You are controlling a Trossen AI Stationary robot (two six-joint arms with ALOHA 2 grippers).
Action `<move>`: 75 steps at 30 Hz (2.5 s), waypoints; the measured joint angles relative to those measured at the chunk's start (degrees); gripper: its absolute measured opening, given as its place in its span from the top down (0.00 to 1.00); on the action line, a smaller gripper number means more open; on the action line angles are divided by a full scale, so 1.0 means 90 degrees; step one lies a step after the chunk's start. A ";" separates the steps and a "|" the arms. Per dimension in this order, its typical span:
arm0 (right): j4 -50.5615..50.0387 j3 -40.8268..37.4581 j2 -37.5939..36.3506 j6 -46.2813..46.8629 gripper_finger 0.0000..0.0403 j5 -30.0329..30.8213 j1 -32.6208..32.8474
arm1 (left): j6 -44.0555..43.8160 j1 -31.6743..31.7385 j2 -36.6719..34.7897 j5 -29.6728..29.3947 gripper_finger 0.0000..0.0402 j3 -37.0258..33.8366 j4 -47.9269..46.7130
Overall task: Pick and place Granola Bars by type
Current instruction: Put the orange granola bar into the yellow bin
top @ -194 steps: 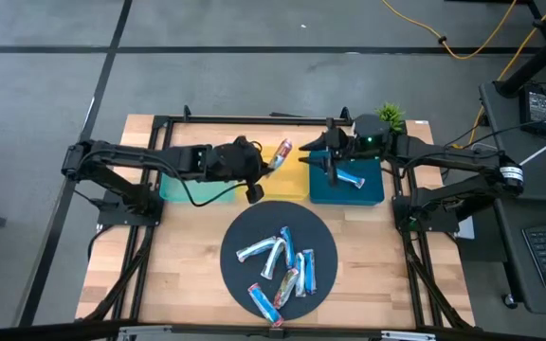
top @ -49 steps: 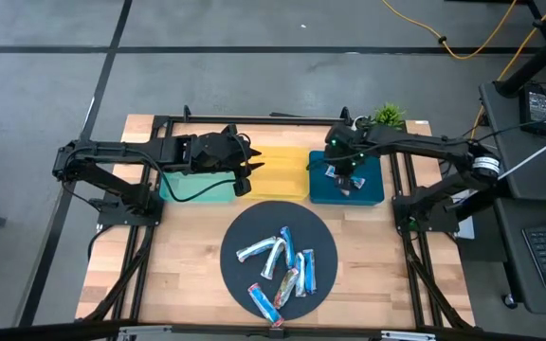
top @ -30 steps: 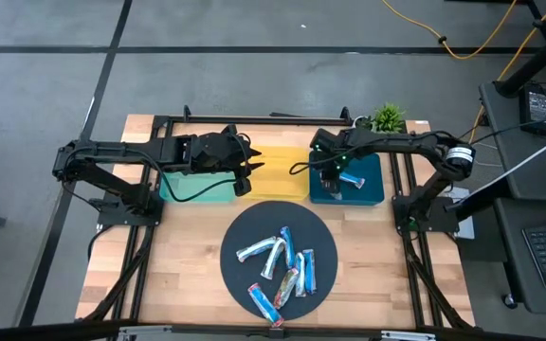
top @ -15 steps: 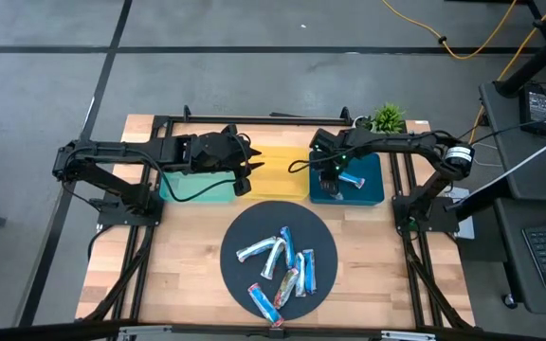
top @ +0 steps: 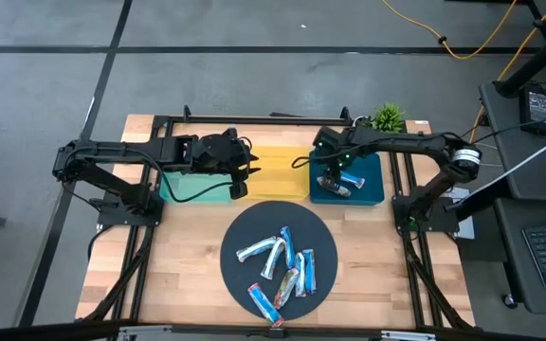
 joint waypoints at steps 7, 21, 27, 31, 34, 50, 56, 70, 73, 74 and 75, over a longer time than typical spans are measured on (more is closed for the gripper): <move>0.0113 0.0007 -0.1252 0.0291 0.51 0.0483 0.0058 | -0.0454 -0.0033 0.0000 0.0823 0.68 -0.0019 -0.0279; 0.0758 0.0009 -0.3185 -0.0607 0.51 0.0715 0.0559 | -0.1725 -0.1361 0.0138 0.1376 0.68 -0.0800 -0.0250; 0.1517 0.0009 -0.3471 -0.1200 0.51 0.0386 0.0739 | -0.2481 -0.2092 0.0527 0.0711 0.68 -0.0982 0.0024; 0.1692 0.0007 -0.3411 -0.1567 0.51 0.0107 0.0741 | -0.3261 -0.2436 0.0847 0.0226 0.68 -0.1216 0.0529; 0.1716 0.0005 -0.3360 -0.1896 0.51 0.0091 0.0741 | -0.3913 -0.2559 0.1144 0.0209 0.68 -0.1219 0.0713; 0.2172 0.0002 -0.3286 -0.2156 0.51 -0.0663 0.0738 | -0.5577 -0.2810 0.2292 0.0207 0.66 -0.1224 0.0977; 0.2275 0.0000 -0.3288 -0.1880 0.51 -0.0680 0.0738 | -0.5498 -0.2918 0.2662 0.0221 0.56 -0.1224 0.1013; 0.2306 0.0000 -0.3288 -0.1245 0.51 -0.0677 0.0738 | -0.5220 -0.3014 0.3373 -0.0045 0.40 -0.1219 0.0993; 0.2311 0.0000 -0.3288 -0.1140 0.51 -0.0675 0.0738 | -0.5258 -0.3014 0.3423 0.0090 0.42 -0.1219 0.0986; 0.2311 0.0000 -0.3288 -0.1102 0.51 -0.0675 0.0738 | -0.5275 -0.3014 0.3431 0.0092 0.43 -0.1219 0.0986; 0.2313 0.0000 -0.3288 -0.1042 0.51 -0.0675 0.0738 | -0.5306 -0.3014 0.3432 0.0095 0.44 -0.1219 0.0985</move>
